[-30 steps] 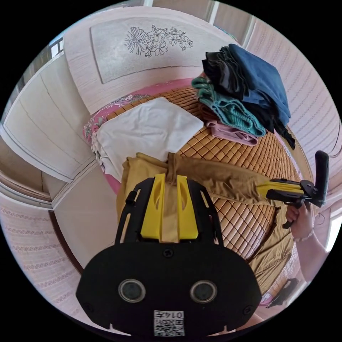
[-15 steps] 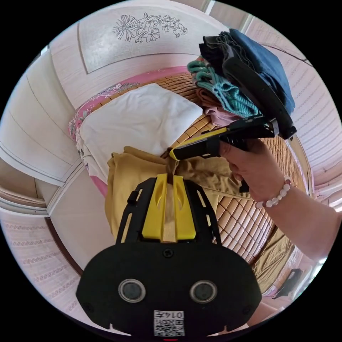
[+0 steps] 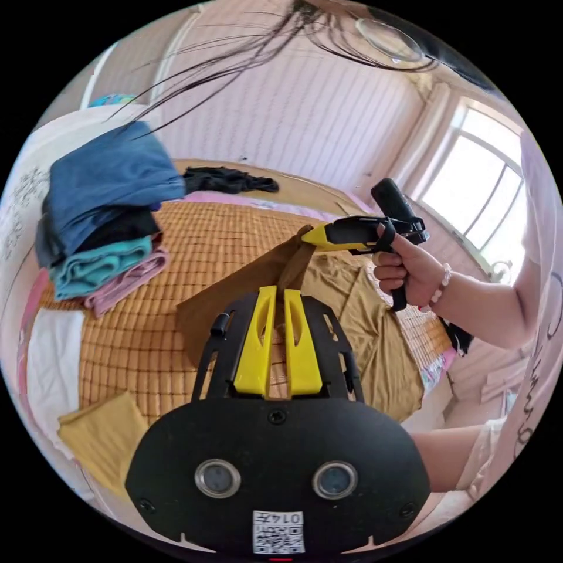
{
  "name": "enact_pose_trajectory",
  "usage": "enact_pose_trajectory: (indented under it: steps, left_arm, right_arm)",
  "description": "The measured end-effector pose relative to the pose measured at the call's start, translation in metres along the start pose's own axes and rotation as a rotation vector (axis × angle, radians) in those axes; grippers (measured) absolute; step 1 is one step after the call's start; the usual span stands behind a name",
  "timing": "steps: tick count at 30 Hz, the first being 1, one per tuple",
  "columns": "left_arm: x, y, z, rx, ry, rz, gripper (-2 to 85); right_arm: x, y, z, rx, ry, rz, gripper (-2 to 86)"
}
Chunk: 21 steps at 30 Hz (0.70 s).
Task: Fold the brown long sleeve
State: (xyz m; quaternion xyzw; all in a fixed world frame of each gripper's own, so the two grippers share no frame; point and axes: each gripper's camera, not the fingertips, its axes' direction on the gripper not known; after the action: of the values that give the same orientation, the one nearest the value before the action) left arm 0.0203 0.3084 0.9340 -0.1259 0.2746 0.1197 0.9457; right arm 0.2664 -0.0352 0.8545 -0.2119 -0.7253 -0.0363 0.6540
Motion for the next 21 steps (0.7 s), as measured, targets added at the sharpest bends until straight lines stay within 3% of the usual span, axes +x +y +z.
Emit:
enact_pose_trajectory:
  steps: [2, 8, 14, 21]
  left_arm:
    - [0.044, -0.017, 0.018, 0.028, 0.190, 0.085, 0.7]
    - [0.136, -0.040, 0.023, 0.024, 0.433, 0.241, 0.6]
    - [0.180, -0.049, 0.027, -0.052, 0.563, 0.337, 0.6]
    - [0.214, -0.068, 0.008, -0.059, 0.710, 0.437, 0.8]
  right_arm:
    - [-0.014, 0.046, -0.078, 0.082, 0.058, 0.046, 0.4]
    - [-0.066, 0.135, -0.197, 0.243, 0.178, 0.140, 0.4]
    - [-0.098, 0.192, -0.252, 0.390, 0.171, 0.194, 0.4]
    - [-0.133, 0.234, -0.292, 0.433, 0.178, 0.218, 0.4]
